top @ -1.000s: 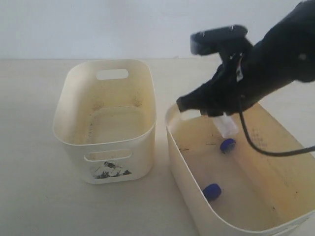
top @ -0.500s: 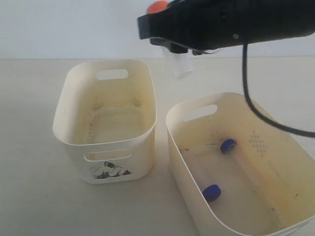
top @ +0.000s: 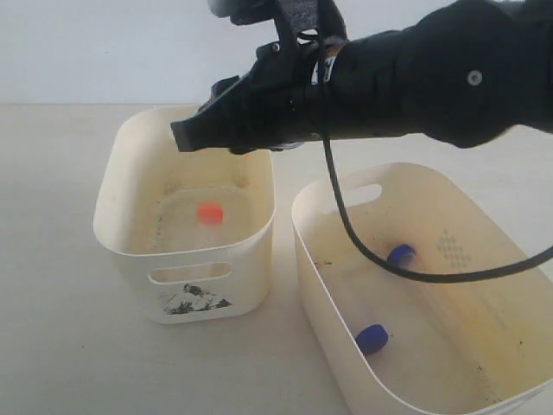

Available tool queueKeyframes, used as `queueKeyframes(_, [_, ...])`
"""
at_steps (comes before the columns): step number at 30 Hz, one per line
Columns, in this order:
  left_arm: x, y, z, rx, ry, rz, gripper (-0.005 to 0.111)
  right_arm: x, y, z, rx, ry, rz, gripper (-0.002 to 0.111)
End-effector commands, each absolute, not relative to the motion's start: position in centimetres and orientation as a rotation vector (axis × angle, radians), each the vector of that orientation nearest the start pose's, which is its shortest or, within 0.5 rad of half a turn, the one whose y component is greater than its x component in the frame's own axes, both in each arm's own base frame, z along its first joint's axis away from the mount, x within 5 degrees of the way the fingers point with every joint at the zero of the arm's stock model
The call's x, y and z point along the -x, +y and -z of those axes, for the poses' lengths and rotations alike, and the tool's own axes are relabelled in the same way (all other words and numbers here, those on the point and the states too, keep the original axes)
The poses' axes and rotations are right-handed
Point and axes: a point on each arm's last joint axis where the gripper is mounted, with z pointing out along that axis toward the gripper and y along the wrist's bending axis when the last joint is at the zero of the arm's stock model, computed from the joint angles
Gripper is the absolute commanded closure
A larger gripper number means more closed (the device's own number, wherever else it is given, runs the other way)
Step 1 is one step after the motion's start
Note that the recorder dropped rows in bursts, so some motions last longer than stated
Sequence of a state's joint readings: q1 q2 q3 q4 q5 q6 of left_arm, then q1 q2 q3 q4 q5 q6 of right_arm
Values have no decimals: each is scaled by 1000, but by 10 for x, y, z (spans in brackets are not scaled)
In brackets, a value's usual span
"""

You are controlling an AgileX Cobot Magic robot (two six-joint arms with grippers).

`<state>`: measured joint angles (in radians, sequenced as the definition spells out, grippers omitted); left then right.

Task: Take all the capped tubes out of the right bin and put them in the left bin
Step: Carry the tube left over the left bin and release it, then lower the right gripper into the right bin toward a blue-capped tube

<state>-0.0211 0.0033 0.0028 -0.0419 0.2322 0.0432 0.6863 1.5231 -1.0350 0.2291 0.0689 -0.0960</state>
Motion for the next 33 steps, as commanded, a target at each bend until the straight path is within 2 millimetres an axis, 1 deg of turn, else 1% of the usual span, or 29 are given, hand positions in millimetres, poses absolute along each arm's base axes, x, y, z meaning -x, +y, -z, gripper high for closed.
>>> queueKeyframes(1, [-56,-2,-193,-20,1710,26,102,-261,215,-310,552,1912,-545,107])
queueKeyframes(4, [-56,-2,-193,-20,1710,26,102,-250,204,-328,579,1895,-534,107])
queueKeyframes(9, [-56,-2,-193,-20,1710,26,102,-232,170,-349,585,1977,-494,107])
queueKeyframes(11, [-56,-2,-193,-20,1710,26,102,-224,154,-354,615,2024,-433,107])
queueKeyframes(14, [-56,-2,-193,-20,1710,26,102,-212,135,-358,653,2103,-356,107])
queueKeyframes(16, [-56,-2,-193,-20,1710,26,102,-203,125,-358,654,2174,-342,107])
queueKeyframes(19, [-56,-2,-193,-20,1710,26,102,-193,117,-357,642,2257,-314,107])
queueKeyframes(21, [-56,-2,-193,-20,1710,26,102,-188,114,-353,646,2317,-305,107])
queueKeyframes(23, [-56,-2,-193,-20,1710,26,102,-185,112,-344,634,2378,-299,107])
queueKeyframes(26, [-56,-2,-193,-20,1710,26,102,-184,111,-319,604,2453,-295,107])
queueKeyframes(30, [-56,-2,-193,-20,1710,26,102,-184,111,-289,575,2480,-284,107])
queueKeyframes(33, [-56,-2,-193,-20,1710,26,102,-187,111,-276,546,2474,-287,107])
